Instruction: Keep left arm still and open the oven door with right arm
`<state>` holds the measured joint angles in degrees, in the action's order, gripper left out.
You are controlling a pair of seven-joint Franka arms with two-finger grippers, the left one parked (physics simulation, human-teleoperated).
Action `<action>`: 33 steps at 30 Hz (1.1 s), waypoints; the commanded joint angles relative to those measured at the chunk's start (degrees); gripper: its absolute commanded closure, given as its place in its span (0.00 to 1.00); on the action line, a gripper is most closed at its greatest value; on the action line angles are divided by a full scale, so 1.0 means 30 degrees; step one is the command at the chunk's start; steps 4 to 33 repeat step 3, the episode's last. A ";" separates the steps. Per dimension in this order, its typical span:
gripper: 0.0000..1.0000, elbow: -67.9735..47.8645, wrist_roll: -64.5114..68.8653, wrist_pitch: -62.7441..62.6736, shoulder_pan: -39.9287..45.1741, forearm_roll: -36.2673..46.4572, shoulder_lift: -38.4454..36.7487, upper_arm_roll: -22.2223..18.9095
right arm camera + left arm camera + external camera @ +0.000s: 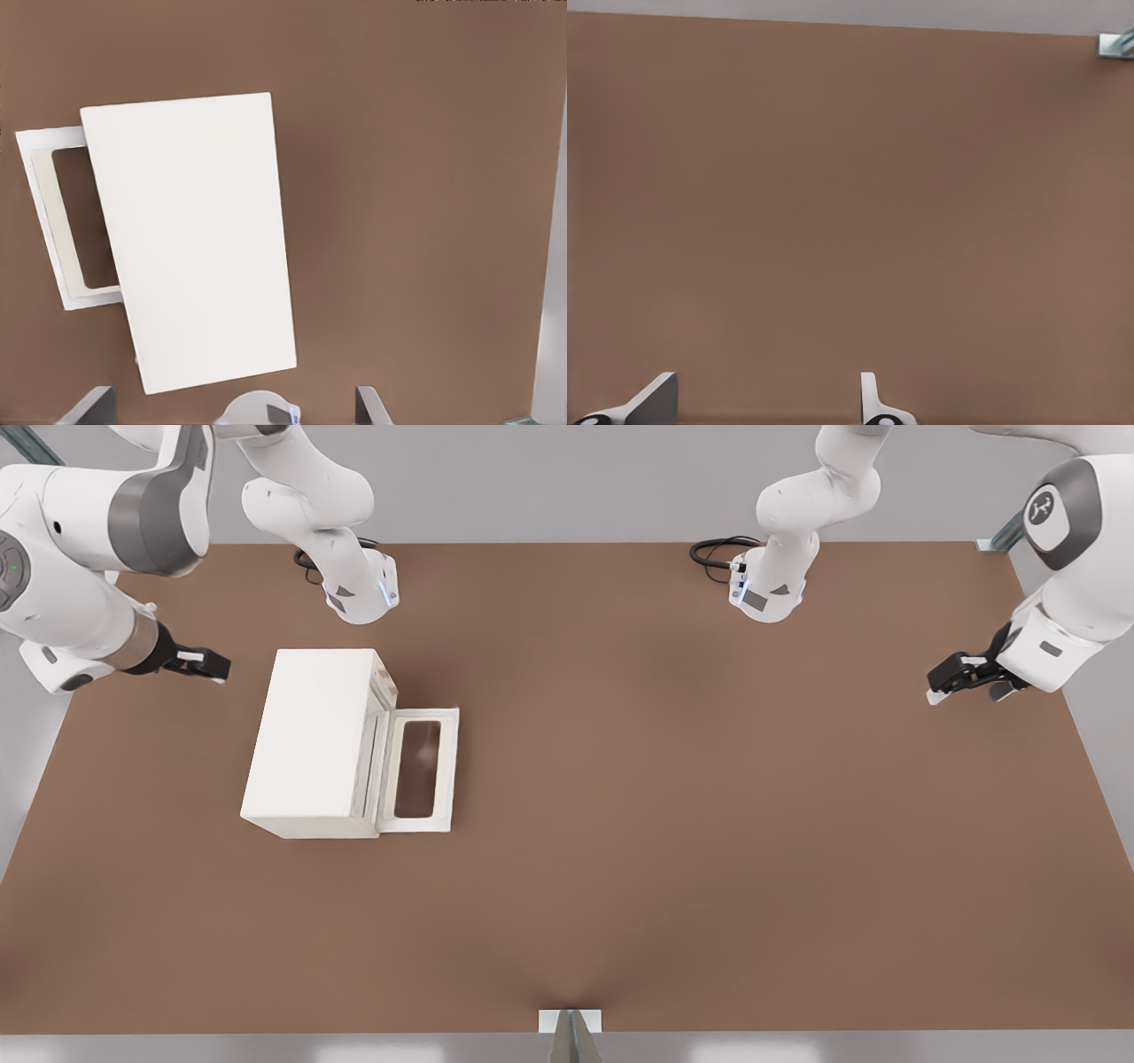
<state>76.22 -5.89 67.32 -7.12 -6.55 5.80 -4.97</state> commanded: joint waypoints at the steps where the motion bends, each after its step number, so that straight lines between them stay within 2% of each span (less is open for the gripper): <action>1: 0.00 -0.0007 0.5039 -0.0086 -0.0058 0.0045 -0.0028 -0.0012; 33: 0.00 -0.0007 0.5039 -0.0086 0.0030 0.0045 -0.0028 -0.0012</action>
